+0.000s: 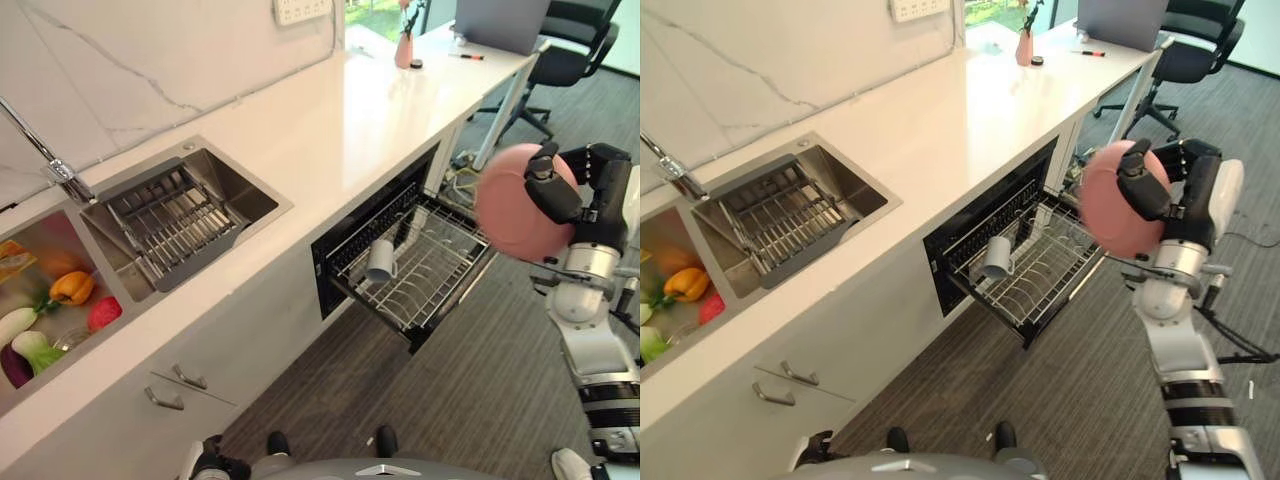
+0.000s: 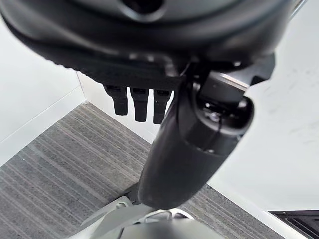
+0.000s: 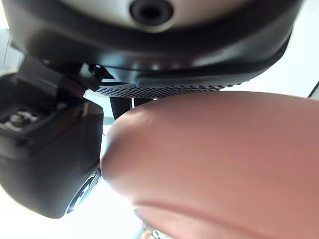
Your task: Place the dishes in the dishwasher.
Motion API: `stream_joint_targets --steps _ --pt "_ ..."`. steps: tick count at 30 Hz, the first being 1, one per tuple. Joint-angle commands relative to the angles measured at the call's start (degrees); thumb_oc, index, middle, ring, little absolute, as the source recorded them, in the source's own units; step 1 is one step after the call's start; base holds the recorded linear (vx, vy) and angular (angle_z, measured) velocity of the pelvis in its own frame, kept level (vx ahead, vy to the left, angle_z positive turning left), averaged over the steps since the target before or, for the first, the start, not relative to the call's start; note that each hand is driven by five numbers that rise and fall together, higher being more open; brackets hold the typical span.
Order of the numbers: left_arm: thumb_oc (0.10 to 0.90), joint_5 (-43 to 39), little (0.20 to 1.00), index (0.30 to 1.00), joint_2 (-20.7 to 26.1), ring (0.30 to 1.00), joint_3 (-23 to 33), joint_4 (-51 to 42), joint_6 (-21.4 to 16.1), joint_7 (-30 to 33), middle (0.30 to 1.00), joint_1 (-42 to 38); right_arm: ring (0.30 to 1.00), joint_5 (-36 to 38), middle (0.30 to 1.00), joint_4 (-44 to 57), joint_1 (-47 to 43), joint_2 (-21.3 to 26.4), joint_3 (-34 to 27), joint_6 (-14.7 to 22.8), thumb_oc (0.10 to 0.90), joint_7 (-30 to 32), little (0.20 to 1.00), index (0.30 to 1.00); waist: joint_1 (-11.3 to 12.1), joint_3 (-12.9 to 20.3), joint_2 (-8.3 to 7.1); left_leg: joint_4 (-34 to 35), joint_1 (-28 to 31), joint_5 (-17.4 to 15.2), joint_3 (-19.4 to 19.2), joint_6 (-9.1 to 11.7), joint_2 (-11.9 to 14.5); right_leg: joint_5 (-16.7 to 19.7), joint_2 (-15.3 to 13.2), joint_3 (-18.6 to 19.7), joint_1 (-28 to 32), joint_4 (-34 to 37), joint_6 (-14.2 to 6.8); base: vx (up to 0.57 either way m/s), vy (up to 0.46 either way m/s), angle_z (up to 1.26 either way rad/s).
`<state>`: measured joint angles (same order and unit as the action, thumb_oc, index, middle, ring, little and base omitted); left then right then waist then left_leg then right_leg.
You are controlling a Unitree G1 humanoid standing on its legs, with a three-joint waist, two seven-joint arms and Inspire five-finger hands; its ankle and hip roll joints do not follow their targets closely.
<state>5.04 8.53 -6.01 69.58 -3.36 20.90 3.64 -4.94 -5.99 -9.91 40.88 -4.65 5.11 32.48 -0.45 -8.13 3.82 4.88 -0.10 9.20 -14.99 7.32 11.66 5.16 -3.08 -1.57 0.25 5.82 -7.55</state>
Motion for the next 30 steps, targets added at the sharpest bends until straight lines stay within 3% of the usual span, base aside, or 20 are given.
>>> stream_joint_targets --steps 1,2,6,7,18,25,27,30 --pt "0.8 1.1 0.9 0.9 5.6 0.9 -0.6 -0.6 -2.0 0.4 0.9 -4.8 0.3 -8.2 0.3 3.0 -13.2 1.0 -0.7 2.6 0.4 0.0 0.3 0.3 1.3 -2.2 -6.54 -0.9 1.2 -6.3 3.8 0.3 -1.4 -2.0 -7.7 0.4 -0.5 -1.7 -4.2 -0.06 -0.085 0.15" --pt "0.8 1.1 0.9 0.9 5.6 0.9 -0.6 -0.3 -2.0 0.5 0.9 -4.5 0.3 -10.6 0.3 1.2 -13.8 2.6 0.4 1.8 0.4 -0.4 0.3 0.3 1.6 -3.1 -5.54 -0.8 0.4 -5.8 4.9 0.7 -1.1 -2.5 -7.5 0.1 -0.4 -1.5 -3.9 -0.04 -0.056 0.07" --pt "0.8 2.1 0.9 0.9 5.5 0.9 -1.1 0.2 -2.0 0.4 0.9 -4.3 0.3 -13.6 0.3 -1.3 -14.8 4.9 2.6 1.1 0.4 -1.8 0.3 0.3 1.4 -4.1 -3.92 -0.8 -0.7 -5.0 6.8 1.3 -0.8 -2.9 -7.4 -0.4 -0.4 -1.5 -3.6 -0.04 -0.051 0.28" --pt "0.8 2.4 0.9 0.9 5.8 0.9 -0.9 0.0 -2.2 0.2 0.9 -3.8 0.3 -17.3 0.3 -1.4 -15.3 6.7 3.7 0.5 0.4 -2.4 0.3 0.3 1.5 -4.5 -3.11 -0.7 -1.1 -4.6 7.4 1.6 -0.7 -3.0 -7.4 -0.6 -0.3 -1.5 -3.5 -0.02 -0.04 0.3" --pt "0.8 1.5 0.9 0.9 5.9 0.9 -1.4 -0.7 -3.1 0.4 0.9 -2.4 0.3 -21.3 0.3 -9.9 -19.9 9.6 12.1 -0.2 0.4 -5.2 0.3 0.3 2.8 -6.3 -0.32 -0.7 -2.4 -3.5 9.3 2.3 -0.7 -3.5 -7.2 -2.5 -0.8 -2.1 -2.8 -0.02 -0.02 0.13" --pt "0.8 -0.4 0.9 0.9 5.9 0.9 -3.5 -3.3 -4.2 0.0 0.9 -2.4 0.3 -21.3 0.3 -22.1 -27.4 11.3 20.4 -1.0 0.4 -6.2 0.3 0.3 3.5 -9.1 1.72 -0.8 -4.6 -2.6 9.9 2.6 -1.1 -3.0 -7.8 -2.6 -3.7 -3.5 -2.9 -0.06 0.013 0.03" --pt "0.8 -1.7 0.9 0.9 5.6 0.9 -5.7 -4.2 -4.8 -0.5 0.9 -2.3 0.3 -18.9 0.3 -36.3 -30.8 9.7 25.4 -1.8 0.4 -7.6 0.3 0.3 3.9 -11.0 3.18 -0.9 -6.1 -1.8 10.0 2.8 -1.2 -2.5 -8.0 -2.4 -6.0 -4.3 -2.9 -0.08 0.02 0.04" --pt "0.8 -2.0 0.9 0.9 4.9 0.9 -8.1 -5.1 -5.1 -1.1 0.9 -2.5 0.3 -16.7 0.3 -47.3 -34.1 6.8 27.8 -2.4 0.4 -8.1 0.3 0.3 4.3 -12.3 4.6 -1.0 -7.2 -1.4 9.9 2.9 -1.3 -2.3 -8.3 -2.0 -7.7 -5.0 -2.9 -0.06 0.032 -0.04"
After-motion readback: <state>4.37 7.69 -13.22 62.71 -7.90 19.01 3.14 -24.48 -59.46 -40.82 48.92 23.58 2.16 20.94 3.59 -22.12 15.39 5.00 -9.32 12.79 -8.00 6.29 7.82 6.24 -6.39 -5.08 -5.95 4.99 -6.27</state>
